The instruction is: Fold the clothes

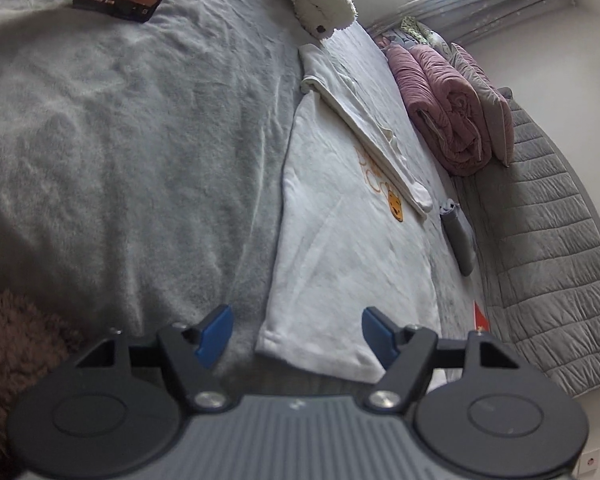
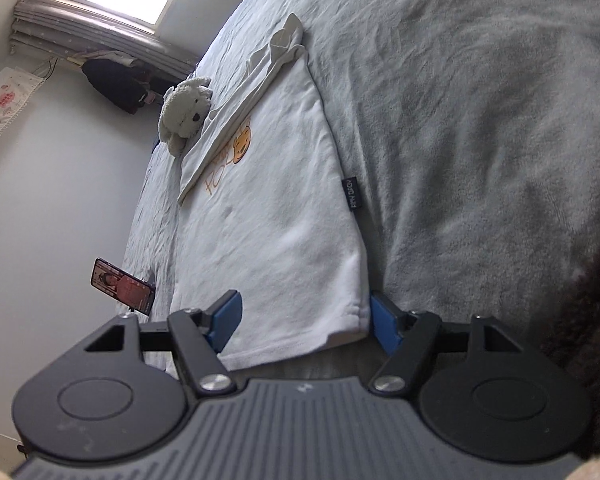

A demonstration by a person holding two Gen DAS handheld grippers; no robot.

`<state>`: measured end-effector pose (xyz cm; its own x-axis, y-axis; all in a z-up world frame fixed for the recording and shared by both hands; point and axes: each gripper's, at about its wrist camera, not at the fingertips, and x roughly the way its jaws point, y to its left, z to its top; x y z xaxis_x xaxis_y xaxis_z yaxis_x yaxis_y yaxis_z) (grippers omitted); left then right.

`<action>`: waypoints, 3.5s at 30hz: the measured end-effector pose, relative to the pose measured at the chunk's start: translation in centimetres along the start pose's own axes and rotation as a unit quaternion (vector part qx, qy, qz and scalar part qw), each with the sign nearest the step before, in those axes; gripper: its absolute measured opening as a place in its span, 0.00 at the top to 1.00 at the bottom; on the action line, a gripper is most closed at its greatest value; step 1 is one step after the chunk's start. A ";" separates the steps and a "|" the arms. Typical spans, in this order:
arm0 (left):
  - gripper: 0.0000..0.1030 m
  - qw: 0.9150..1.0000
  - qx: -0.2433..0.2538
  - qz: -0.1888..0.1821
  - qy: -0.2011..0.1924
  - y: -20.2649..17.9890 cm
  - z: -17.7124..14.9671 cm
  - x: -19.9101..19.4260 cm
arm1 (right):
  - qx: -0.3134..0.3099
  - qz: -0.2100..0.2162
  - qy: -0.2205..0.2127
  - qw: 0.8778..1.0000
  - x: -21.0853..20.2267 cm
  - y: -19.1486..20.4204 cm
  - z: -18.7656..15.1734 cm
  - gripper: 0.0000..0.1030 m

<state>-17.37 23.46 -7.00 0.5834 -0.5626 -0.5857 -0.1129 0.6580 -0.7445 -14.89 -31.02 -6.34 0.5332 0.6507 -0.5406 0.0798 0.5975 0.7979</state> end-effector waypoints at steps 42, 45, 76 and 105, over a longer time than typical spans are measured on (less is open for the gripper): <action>0.90 0.996 -0.036 -0.065 0.055 -1.1 2.8 4.0 | -0.013 0.070 0.071 0.995 2.5 2.2 4.1 0.84; 0.90 0.997 -0.030 -0.059 0.026 -1.9 4.0 4.2 | -0.021 0.067 0.059 0.996 3.1 2.9 5.4 0.84; 0.86 0.999 -0.005 0.031 -0.023 -3.8 15.6 13.4 | -0.021 0.018 0.013 1.000 12.4 1.6 17.5 0.85; 0.63 0.923 0.313 0.195 -0.109 -9.0 12.4 14.2 | -0.292 -0.188 -0.080 0.934 13.3 6.6 13.9 0.68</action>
<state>1.96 15.75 -4.63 0.7526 -0.1524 -0.6406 0.0984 0.9880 -0.1194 4.45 -24.97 -4.55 0.6824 0.2930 -0.6697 -0.1621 0.9540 0.2522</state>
